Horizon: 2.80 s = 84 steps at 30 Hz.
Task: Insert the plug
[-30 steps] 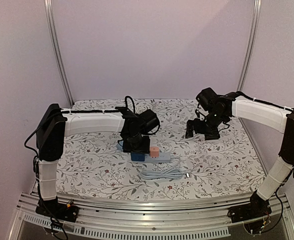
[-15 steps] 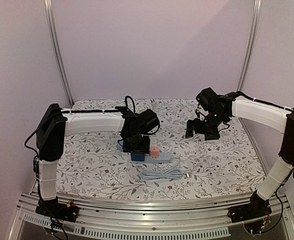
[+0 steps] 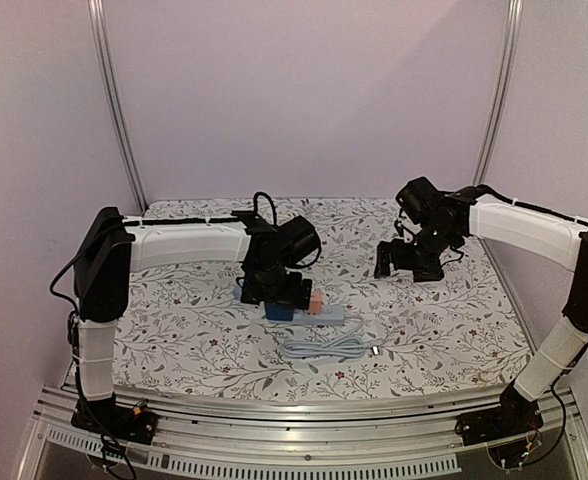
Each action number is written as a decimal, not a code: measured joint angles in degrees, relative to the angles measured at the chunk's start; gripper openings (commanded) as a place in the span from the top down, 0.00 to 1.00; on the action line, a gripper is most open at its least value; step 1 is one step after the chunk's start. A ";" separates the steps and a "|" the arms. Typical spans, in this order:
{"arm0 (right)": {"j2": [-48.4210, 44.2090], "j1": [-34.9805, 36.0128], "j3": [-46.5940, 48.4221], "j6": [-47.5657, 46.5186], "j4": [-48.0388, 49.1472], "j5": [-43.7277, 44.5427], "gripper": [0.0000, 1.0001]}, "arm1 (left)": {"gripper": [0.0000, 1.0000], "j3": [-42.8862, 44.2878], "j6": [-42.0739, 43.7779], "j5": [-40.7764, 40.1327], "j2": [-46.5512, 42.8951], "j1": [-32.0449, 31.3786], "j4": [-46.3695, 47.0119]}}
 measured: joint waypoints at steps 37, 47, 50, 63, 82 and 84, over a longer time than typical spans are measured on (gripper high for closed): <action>4.00 8.33 -7.32 -8.24 9.16 -9.73 0.01 | 0.01 -9.49 -1.11 -13.77 -30.42 2.80 -6.82; 6.95 9.20 -7.39 -8.28 10.01 -10.78 0.01 | 0.00 -19.32 -1.29 -21.62 -45.33 6.21 -5.53; 7.82 9.46 -7.45 -7.87 10.10 -10.75 0.01 | 0.01 -22.21 -1.01 -22.56 -48.50 6.69 -4.37; 9.81 10.82 -8.52 -5.88 10.36 -10.60 0.14 | 0.01 -30.42 -0.24 -22.29 -55.28 7.54 1.70; 17.07 10.88 -1.18 -5.55 6.80 -6.51 0.85 | 0.08 -36.72 -3.74 -19.65 -62.27 7.65 4.26; 17.07 10.56 -1.18 -5.18 6.45 -5.75 0.91 | 0.08 -37.07 -3.87 -19.34 -62.93 7.65 4.31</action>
